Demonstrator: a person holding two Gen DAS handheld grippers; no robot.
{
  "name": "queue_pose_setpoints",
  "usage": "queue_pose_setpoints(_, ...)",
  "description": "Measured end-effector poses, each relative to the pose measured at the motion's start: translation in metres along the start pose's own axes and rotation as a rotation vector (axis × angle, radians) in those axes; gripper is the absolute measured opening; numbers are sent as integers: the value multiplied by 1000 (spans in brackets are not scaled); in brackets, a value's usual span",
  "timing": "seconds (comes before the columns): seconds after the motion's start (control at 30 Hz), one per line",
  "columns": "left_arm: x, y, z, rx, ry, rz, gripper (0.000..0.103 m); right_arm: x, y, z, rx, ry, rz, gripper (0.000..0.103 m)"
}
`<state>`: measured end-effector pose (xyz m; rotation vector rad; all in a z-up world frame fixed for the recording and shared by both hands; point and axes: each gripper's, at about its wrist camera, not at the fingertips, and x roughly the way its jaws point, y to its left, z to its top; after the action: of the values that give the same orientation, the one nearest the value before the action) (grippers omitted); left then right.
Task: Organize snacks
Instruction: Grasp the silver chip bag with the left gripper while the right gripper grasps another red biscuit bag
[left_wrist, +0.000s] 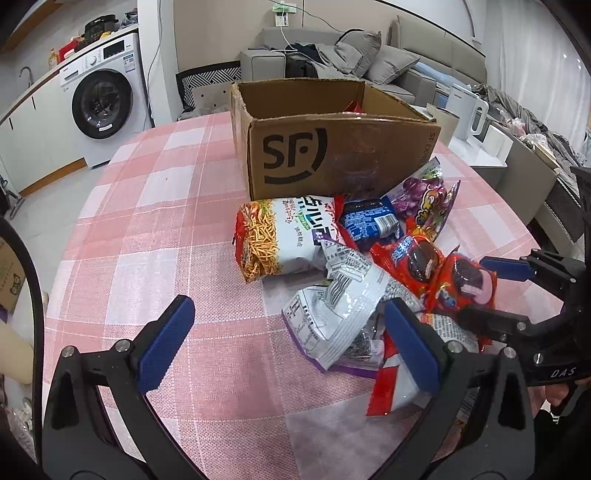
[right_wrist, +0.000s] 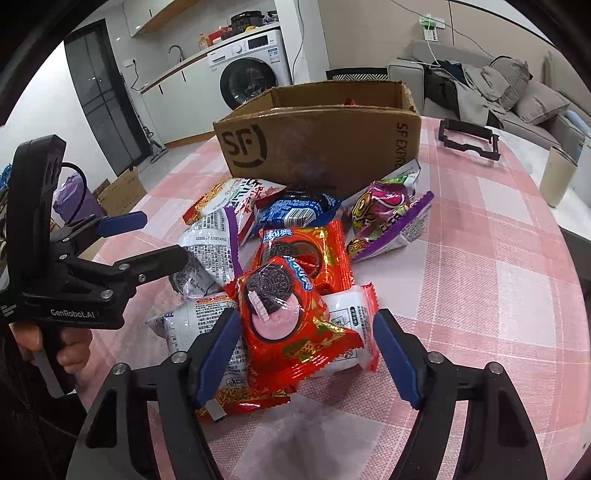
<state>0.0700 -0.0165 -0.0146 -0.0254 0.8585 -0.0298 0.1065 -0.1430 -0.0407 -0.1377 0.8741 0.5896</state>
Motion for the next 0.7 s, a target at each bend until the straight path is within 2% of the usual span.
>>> queue_pose_setpoints(0.27,11,4,-1,10,20,-10,102,0,-6,0,44,-20,10,72)
queue_pose_setpoints(0.57,25,-4,-1,44,47,-41,102,1,3,1,3,-13,-5,70)
queue_pose_setpoints(0.7,30,-5,1,53,48,-60,95,1,5,2,-1,-11,-12,68)
